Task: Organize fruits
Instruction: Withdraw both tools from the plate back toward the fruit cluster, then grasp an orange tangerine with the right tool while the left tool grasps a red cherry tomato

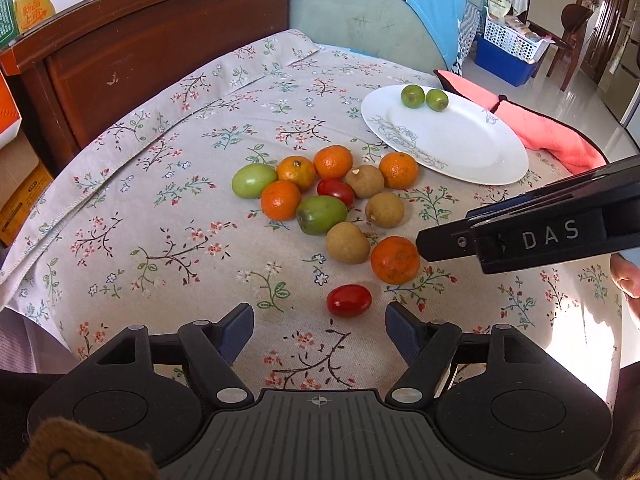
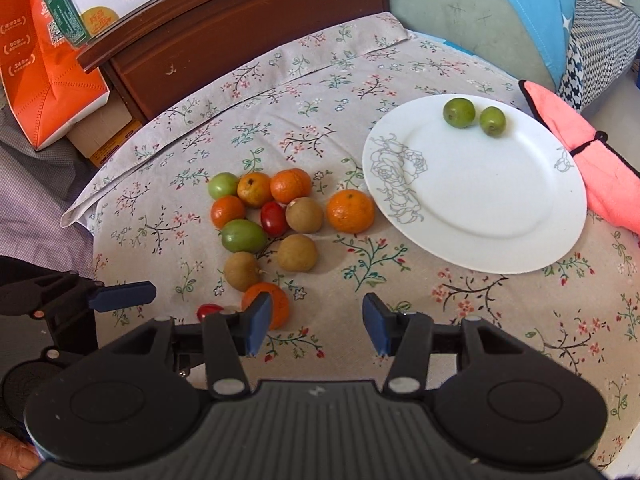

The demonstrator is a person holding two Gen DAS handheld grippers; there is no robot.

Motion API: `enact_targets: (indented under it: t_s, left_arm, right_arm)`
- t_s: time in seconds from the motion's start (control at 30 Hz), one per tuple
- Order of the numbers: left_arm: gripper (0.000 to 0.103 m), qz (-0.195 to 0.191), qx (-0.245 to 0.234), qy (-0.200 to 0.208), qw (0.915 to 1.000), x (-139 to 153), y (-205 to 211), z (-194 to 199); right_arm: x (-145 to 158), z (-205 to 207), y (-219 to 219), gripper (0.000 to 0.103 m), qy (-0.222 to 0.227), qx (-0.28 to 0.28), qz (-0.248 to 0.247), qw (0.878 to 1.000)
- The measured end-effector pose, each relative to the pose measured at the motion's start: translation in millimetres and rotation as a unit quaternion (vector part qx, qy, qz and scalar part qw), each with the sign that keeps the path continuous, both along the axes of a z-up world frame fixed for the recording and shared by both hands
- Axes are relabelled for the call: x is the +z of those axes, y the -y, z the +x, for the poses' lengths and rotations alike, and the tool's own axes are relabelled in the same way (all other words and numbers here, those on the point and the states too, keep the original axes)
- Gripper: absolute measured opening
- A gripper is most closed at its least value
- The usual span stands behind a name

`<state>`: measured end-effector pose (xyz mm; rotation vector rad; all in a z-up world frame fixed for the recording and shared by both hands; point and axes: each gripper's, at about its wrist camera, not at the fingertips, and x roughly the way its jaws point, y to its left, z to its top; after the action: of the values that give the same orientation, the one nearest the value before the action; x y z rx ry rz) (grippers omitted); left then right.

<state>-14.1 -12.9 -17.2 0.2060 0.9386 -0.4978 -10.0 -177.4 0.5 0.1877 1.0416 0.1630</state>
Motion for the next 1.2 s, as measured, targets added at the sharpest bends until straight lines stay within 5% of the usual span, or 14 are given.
enact_targets:
  t_s: [0.6, 0.9, 1.07, 1.2]
  left_arm:
    - [0.067, 0.0, -0.011, 0.019, 0.9998, -6, 9, -5]
    - [0.047, -0.003, -0.018, 0.009, 0.9998, -11, 13, -7]
    - [0.023, -0.014, -0.016, 0.008, 0.9997, -9, 11, -5]
    - [0.022, -0.021, -0.014, 0.005, 0.9997, -9, 10, -5]
  right_arm:
    - [-11, 5, -25, 0.047, -0.008, 0.033, -0.004, 0.999]
    - [-17, 9, -31, 0.032, -0.016, 0.047, -0.008, 0.999]
    - [-18, 10, -32, 0.03, -0.012, 0.05, -0.007, 0.999]
    - [-17, 10, -31, 0.03, -0.012, 0.049, -0.007, 0.999]
